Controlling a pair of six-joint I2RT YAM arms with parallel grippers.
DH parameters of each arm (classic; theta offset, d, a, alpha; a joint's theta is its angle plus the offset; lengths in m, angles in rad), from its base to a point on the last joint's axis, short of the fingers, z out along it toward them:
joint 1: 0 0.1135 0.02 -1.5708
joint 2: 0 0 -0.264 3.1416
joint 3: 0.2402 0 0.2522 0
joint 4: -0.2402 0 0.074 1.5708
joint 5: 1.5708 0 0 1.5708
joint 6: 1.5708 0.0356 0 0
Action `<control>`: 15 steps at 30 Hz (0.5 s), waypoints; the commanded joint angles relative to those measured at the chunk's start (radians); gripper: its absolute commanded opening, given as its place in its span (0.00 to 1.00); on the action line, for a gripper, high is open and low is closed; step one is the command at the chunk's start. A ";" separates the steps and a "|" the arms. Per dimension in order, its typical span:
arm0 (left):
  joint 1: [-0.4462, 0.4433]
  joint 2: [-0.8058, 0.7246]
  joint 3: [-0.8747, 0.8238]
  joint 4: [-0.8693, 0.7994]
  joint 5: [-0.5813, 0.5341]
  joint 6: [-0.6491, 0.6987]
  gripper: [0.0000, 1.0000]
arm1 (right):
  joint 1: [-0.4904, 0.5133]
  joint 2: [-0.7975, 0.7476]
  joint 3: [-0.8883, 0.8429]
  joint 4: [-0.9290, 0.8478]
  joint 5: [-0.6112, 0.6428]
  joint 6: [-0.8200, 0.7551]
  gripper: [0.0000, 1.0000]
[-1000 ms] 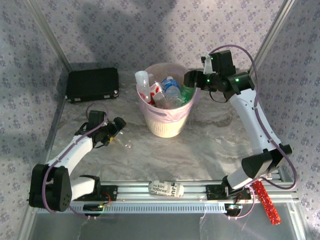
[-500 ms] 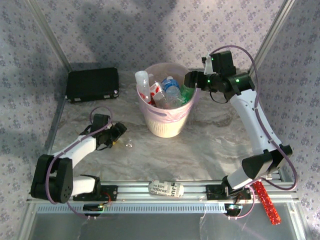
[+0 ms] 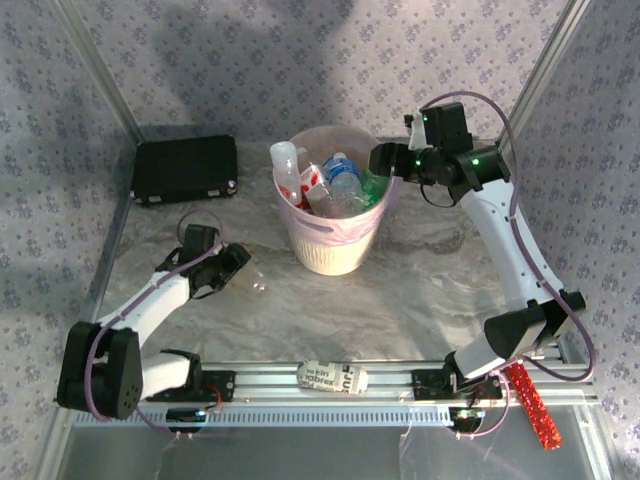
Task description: Put the plastic bottles in the bin
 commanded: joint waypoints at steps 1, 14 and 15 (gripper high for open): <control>-0.005 -0.076 0.115 -0.100 -0.017 0.055 0.58 | -0.006 -0.026 -0.003 0.001 0.013 -0.011 0.79; -0.053 -0.040 0.744 -0.409 0.049 0.264 0.55 | -0.005 -0.026 0.008 -0.002 0.021 -0.007 0.79; -0.067 -0.010 0.831 -0.475 0.056 0.296 0.55 | -0.005 -0.025 0.008 0.000 0.019 -0.005 0.79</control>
